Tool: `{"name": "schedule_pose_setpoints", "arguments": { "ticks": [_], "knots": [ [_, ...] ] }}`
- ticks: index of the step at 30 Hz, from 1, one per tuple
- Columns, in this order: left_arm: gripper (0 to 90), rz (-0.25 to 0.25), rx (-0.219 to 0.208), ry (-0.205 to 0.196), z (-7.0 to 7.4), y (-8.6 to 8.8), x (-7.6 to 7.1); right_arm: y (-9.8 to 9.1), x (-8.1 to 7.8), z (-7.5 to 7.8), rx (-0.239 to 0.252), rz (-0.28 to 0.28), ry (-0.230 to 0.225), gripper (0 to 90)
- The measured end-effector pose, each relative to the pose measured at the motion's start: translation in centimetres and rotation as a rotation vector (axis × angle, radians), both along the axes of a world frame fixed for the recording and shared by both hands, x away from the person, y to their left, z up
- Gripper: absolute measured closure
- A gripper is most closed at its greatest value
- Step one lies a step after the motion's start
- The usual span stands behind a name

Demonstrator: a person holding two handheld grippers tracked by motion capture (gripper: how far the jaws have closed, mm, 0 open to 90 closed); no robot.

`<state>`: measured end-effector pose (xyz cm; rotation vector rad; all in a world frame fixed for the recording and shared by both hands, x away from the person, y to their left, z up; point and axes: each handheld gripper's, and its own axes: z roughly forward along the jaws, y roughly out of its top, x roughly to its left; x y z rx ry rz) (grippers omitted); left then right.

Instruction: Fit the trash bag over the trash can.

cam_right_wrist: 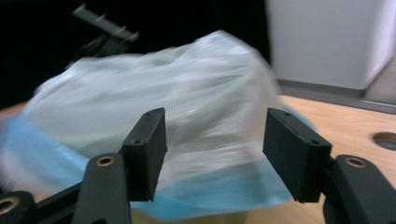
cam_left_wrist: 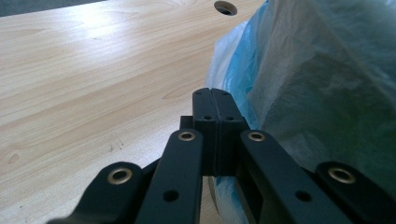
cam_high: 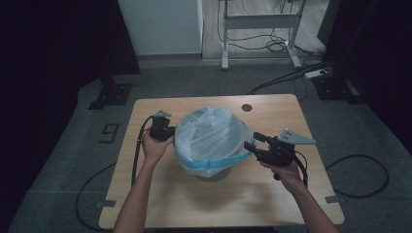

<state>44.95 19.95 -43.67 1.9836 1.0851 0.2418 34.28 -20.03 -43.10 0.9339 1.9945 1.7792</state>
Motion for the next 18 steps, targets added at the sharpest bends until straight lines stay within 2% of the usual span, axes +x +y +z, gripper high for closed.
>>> {"name": "schedule_pose_setpoints", "arguments": {
  "ticks": [2, 4, 5, 10, 14, 18],
  "knots": [
    [89.2, 0.000, -0.004, -0.001, 0.0, 0.0, 0.0, 0.5, -0.1, 0.1, -0.056, 0.024, 0.001, 39.5],
    [89.1, -0.004, -0.003, -0.002, 0.1, 0.0, -0.1, 0.6, 0.1, -0.2, -0.083, 0.042, 0.017, 43.5],
    [89.2, -0.006, -0.003, -0.003, 0.1, 0.0, -0.1, 0.6, 0.2, -0.4, -0.086, 0.055, 0.025, 51.1],
    [89.7, -0.013, 0.001, 0.000, -0.1, 0.1, -0.2, 1.0, 0.1, -1.3, -0.115, 0.111, 0.003, 87.8],
    [89.9, -0.020, 0.002, -0.004, 0.1, 0.1, -0.4, 1.4, -0.2, -2.1, -0.114, 0.116, -0.026, 89.3],
    [90.0, -0.027, 0.023, -0.006, -0.1, -0.1, -0.7, 1.8, -0.4, -3.6, -0.112, 0.113, -0.026, 89.4]
  ]
}}
